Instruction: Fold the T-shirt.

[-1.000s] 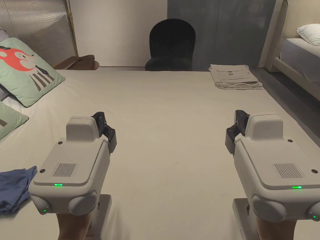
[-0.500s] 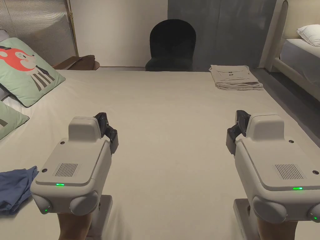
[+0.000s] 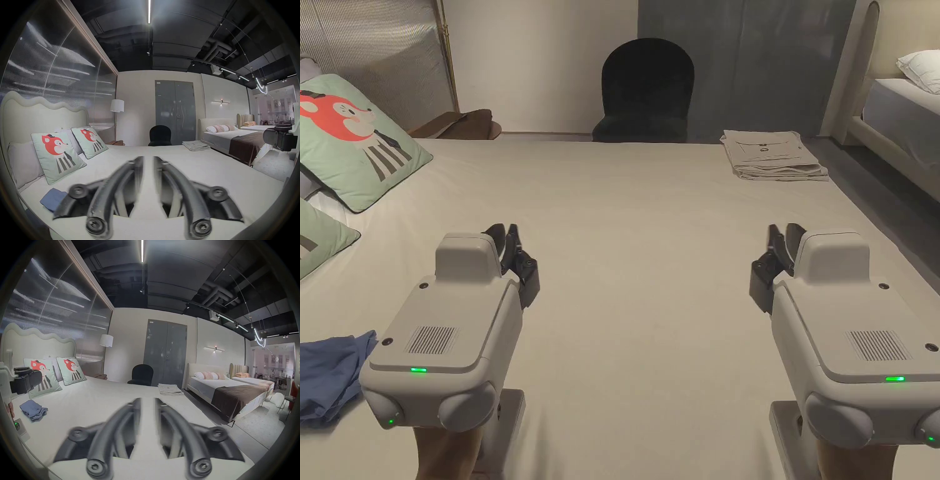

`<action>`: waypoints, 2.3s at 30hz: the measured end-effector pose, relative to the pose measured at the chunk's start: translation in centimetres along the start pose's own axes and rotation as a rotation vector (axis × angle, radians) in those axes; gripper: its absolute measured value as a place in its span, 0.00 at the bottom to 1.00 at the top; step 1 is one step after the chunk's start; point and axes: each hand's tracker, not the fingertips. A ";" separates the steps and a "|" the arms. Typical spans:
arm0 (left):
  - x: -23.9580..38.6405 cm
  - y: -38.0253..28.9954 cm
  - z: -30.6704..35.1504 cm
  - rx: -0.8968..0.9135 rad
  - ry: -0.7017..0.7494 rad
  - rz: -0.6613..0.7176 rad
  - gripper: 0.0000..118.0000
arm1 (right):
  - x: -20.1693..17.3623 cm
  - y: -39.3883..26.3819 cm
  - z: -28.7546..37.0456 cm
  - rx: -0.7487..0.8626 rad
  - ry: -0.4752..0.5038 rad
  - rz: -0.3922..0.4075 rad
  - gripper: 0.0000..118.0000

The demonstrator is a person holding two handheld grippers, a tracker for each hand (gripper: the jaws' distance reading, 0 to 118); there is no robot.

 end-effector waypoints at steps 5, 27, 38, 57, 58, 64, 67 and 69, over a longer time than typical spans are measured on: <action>-0.3 -0.1 -0.5 -0.025 -0.004 0.011 0.93 | 0.0 -0.2 -0.3 -0.015 -0.004 -0.014 0.90; -0.5 0.2 -0.2 0.016 0.009 0.026 0.94 | -0.2 -0.2 -0.3 -0.007 0.004 -0.026 0.96; -0.9 0.2 -0.2 0.016 0.009 0.027 0.94 | -0.3 0.0 -0.2 0.011 0.005 -0.020 0.96; -0.9 0.2 -0.2 -0.003 0.000 0.021 0.94 | -0.7 0.4 -0.2 0.021 0.016 -0.018 0.97; -0.9 0.2 -0.2 -0.002 0.002 0.017 0.94 | -0.7 0.4 -0.2 0.022 0.012 -0.014 0.97; -1.0 0.3 -0.2 -0.001 0.000 0.022 0.94 | -0.7 0.4 -0.1 0.026 0.010 -0.017 0.97; -1.1 0.4 -0.1 0.003 0.004 0.019 0.94 | -0.7 0.4 -0.1 0.026 0.012 -0.016 0.97; -1.1 0.3 -0.2 0.003 0.003 0.016 0.94 | -0.7 0.4 -0.1 0.024 0.015 -0.020 0.97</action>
